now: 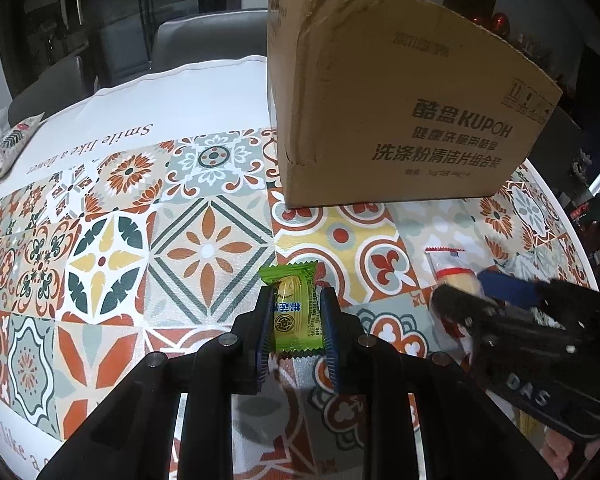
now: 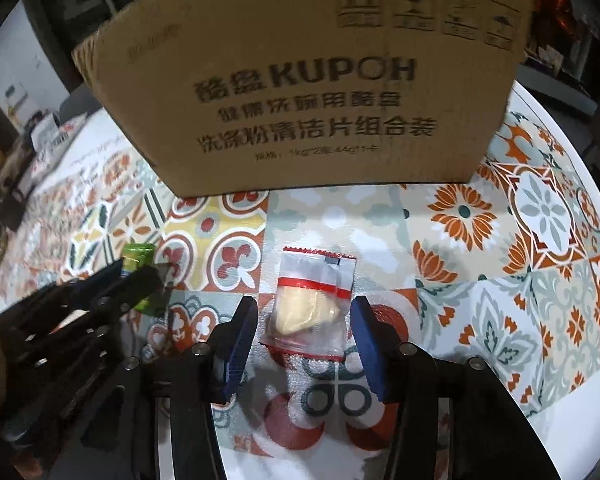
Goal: Organize snacks
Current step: 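Carry both snacks over the box and lower them inside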
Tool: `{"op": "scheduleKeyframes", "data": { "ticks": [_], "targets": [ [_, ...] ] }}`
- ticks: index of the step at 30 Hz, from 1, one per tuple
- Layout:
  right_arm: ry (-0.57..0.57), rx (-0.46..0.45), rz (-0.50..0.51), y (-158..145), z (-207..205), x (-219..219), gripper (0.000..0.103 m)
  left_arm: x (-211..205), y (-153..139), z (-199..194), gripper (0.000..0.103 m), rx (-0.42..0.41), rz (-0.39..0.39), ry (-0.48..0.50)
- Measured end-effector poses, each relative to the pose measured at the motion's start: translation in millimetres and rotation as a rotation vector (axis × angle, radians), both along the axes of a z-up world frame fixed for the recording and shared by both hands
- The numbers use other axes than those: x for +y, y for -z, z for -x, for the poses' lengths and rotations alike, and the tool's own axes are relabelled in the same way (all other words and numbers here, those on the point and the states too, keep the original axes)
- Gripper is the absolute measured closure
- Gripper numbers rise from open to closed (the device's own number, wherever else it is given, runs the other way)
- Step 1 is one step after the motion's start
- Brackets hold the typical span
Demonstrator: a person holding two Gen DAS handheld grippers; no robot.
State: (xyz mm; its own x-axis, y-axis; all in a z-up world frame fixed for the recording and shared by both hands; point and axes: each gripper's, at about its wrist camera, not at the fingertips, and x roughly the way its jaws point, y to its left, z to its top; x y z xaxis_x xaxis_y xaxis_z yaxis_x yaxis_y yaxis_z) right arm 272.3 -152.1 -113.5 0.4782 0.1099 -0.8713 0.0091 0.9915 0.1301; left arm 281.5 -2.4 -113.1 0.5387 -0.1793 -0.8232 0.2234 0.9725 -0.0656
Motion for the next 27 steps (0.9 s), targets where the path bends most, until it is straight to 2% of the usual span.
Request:
{"op": "scheduleKeyframes", "data": {
  "ticks": [4, 5, 6, 10, 27],
  "targets": [
    [0.008, -0.009, 0.053, 2.3, -3.9, 5.3, 0.056, -1.4, -0.7, 3.2, 0.079, 0.003, 0.003, 0.005],
    [0.009, -0.012, 0.067, 2.0, -3.9, 5.4, 0.062, -1.6, -1.1, 3.6, 0.079, 0.003, 0.005, 0.007],
    [0.007, -0.014, 0.074, 2.2, -3.8, 5.7, 0.062, -2.4, -1.3, 4.2, 0.080, 0.003, 0.005, 0.008],
    [0.005, -0.019, 0.058, 2.4, -4.7, 7.4, 0.067, -5.8, -4.8, 6.4, 0.080, 0.002, 0.010, 0.015],
    [-0.021, -0.116, -0.019, -44.8, 20.8, -11.5, 0.067, -8.7, -45.6, 28.3, 0.080, -0.068, 0.057, 0.010]
  ]
}}
